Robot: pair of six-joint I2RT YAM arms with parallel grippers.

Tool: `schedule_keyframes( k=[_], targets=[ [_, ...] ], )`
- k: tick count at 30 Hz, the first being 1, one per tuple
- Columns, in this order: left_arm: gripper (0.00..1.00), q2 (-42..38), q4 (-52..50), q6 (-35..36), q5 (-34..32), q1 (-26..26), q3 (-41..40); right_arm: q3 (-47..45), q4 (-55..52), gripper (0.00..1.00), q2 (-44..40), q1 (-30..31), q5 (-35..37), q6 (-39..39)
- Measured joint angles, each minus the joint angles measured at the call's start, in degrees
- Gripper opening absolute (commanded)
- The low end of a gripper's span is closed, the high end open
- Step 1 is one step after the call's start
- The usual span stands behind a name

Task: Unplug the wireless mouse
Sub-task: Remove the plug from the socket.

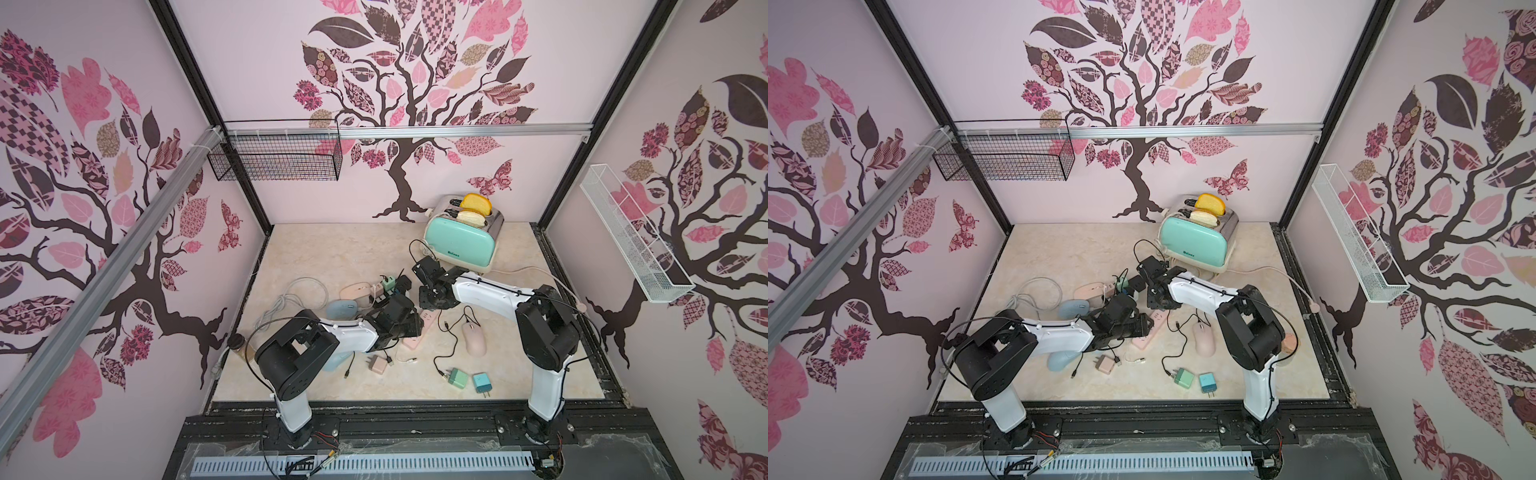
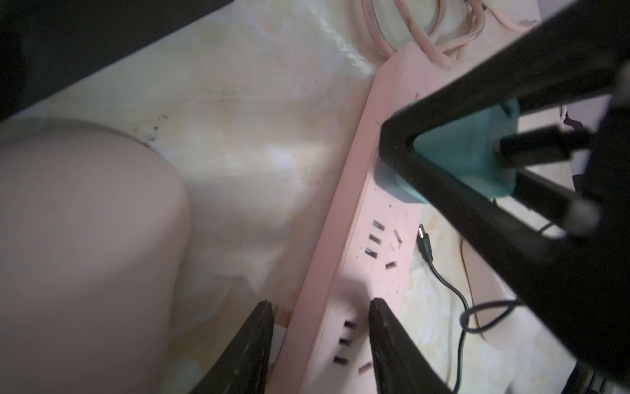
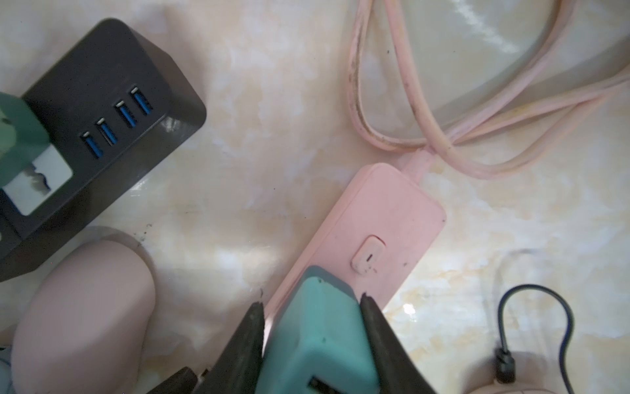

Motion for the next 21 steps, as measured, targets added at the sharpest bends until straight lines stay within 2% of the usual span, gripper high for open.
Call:
schedule_keyframes(
  k=[9, 14, 21],
  targets=[
    [0.44, 1.88, 2.16, -0.76, 0.0, 0.85, 1.68, 1.27, -2.19, 0.02, -0.15, 0.57, 0.72, 1.18],
    [0.43, 2.05, 1.92, -0.13, -0.02, 0.7, 2.47, 3.5, -5.62, 0.0, 0.02, 0.33, 0.44, 1.2],
    [0.41, 2.49, 1.25, 1.57, -2.47, 0.26, 3.17, 10.62, -11.8, 0.0, 4.66, -1.51, -3.41, 1.7]
  ],
)
